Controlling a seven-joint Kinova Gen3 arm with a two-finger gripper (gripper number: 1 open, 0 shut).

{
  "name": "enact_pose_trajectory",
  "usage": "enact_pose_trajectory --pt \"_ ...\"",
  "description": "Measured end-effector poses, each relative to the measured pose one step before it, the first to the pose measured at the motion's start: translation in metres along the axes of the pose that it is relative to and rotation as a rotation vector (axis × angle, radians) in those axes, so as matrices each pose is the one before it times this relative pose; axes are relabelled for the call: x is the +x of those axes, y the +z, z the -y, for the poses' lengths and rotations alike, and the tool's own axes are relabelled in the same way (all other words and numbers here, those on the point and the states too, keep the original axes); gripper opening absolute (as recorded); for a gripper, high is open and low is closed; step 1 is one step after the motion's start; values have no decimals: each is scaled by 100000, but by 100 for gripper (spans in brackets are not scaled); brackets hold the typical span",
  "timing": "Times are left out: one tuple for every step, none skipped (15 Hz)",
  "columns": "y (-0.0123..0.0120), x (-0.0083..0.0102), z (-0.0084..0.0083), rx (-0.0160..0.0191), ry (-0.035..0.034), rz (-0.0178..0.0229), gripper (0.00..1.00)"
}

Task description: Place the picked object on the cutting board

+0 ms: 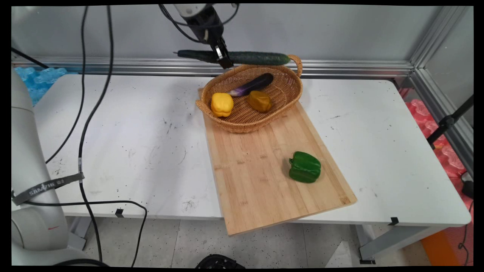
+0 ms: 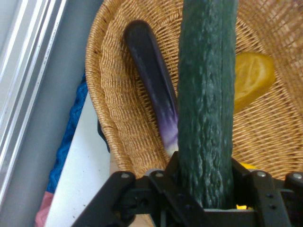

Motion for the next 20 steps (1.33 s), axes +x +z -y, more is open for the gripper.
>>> enact_pose_trajectory --pt "-786 21 -352 -258 -1123 -572 0" --pt "-952 53 -596 -597 -1600 -784 0" --pt "-968 47 -809 -838 -2029 -934 0" --pt "-627 39 -654 -752 -1648 -716 0" --pt "-543 31 -672 -822 -1670 -687 0" --pt "-544 27 -851 -1009 -2019 -727 0" --pt "-371 -22 -777 -933 -1713 -547 0" --pt "-357 -55 -1020 -1215 -2161 -683 0" --pt "-176 -95 -793 -898 -1552 -395 0" --pt "-84 -127 -813 -901 -1497 -351 0" --pt "-14 -138 -658 -685 -1134 -237 0" --pt "44 -159 -659 -652 -1058 -218 0" --pt "57 -130 -496 -490 -825 -172 0" --pt "192 -222 -746 -745 -1109 -241 0" --pt "398 -399 -942 -865 -1451 -77 0" --pt "434 -371 -747 -594 -1175 24 0" --pt "400 -283 -476 -297 -799 90 0" --pt "604 -370 -574 -356 -1099 117 0" --pt "674 -372 -494 -329 -1006 221 0" --pt "631 -315 -356 -200 -721 187 0"
